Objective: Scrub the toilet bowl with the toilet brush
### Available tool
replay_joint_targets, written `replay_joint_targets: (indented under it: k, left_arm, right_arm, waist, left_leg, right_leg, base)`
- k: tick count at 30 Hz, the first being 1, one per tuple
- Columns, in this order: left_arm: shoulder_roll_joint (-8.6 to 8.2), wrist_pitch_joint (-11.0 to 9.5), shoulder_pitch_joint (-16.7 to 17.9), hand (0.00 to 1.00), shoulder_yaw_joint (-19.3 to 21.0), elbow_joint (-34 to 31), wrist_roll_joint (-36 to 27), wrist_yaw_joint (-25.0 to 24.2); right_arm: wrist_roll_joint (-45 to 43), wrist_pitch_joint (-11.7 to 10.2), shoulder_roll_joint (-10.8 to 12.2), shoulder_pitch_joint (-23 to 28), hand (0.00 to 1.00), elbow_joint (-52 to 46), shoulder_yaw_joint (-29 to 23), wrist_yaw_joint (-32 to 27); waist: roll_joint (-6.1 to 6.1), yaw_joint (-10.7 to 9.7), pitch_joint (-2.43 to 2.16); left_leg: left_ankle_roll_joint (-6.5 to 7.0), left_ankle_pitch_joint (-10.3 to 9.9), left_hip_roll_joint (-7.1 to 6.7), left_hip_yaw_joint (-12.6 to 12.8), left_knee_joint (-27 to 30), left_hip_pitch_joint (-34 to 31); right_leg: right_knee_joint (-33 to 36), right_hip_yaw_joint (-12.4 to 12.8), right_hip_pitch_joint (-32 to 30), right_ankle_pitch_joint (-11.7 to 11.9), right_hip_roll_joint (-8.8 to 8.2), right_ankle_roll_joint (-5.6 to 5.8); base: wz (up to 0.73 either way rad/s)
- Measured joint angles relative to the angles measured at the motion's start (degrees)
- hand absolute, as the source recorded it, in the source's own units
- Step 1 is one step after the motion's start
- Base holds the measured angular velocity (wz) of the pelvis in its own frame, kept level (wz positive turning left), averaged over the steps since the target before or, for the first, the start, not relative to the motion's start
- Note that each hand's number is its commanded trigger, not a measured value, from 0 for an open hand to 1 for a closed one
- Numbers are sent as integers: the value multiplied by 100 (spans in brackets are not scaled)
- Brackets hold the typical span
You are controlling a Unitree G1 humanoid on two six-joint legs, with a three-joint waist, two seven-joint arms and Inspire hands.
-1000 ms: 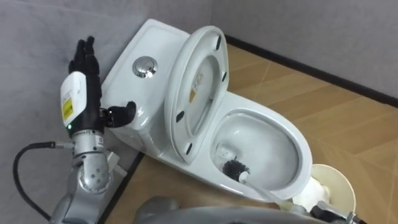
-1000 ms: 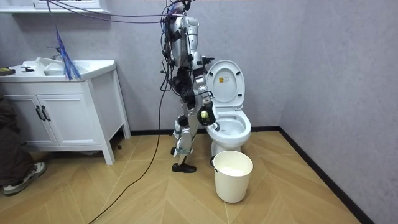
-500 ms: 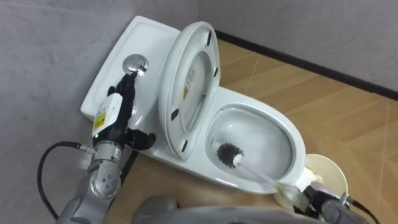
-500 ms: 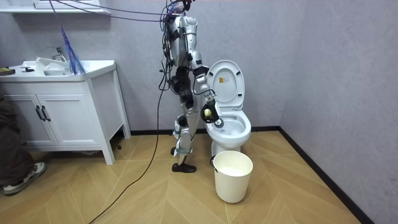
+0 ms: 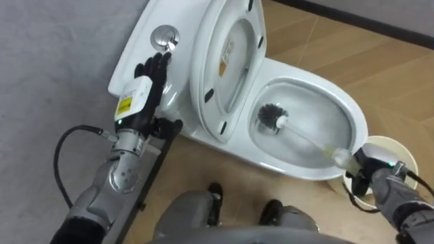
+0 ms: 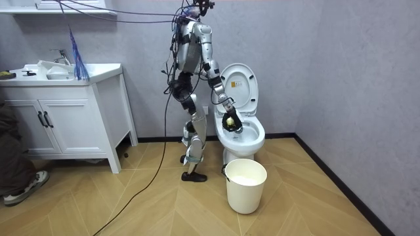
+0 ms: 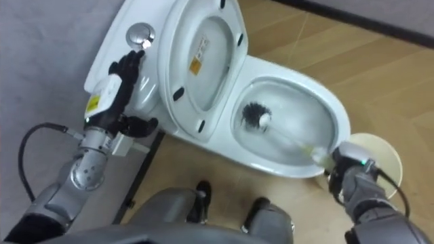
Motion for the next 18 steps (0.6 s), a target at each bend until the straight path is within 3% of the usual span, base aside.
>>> replay_joint_targets:
  k: [3,6,10,11,16,18]
  left_arm:
    - [87,1,-291,0,-153,-28,14,333]
    - [273,0,-407,0,-203,-66,82,625]
    - [424,22,-566,0,-251,-103,315,900]
    - [451,63,-596,0,-264,-140,408,985]
    - [507,319,-737,0,-391,-206,490,1288]
    - [509,397,-792,0,-418,-204,492,1393]
  right_arm:
    - [35,124,-282,-264,100,-27,245,-349]
    - [26,272,-448,-431,100,-94,507,-447]
    - [39,430,-679,-640,100,-103,970,-459]
    - [104,498,-714,-683,100,-126,1081,-455]
    - [131,804,-728,-871,100,-294,1261,-264]
    - [129,906,-772,-852,100,-518,1376,-210]
  waist:
    - [88,143,23]
    - [235,209,7]
    - [271,369,22]
    - [326,414,-3]
    - [401,444,-4]
    - [445,440,36]
  left_leg:
    - [47,-18,-23,101,302,-680]
    - [51,-21,7,137,587,-1196]
    - [49,-21,17,218,850,-1762]
    - [45,-22,17,219,929,-1917]
    - [-22,-56,18,169,1201,-2307]
    - [-53,-105,31,110,1339,-2398]
  right_leg:
    - [424,165,-750,-16,-83,-29]
    - [610,178,-1249,-20,-106,-84]
    - [1014,219,-1895,-81,-209,-186]
    - [1121,220,-2063,-118,-238,-216]
    - [1406,163,-2398,-247,-277,-310]
    - [1494,117,-2430,-304,-283,-337]
  base:
    - [-11]
    - [-7]
    - [-2]
    - [6]
    - [11]
    - [5]
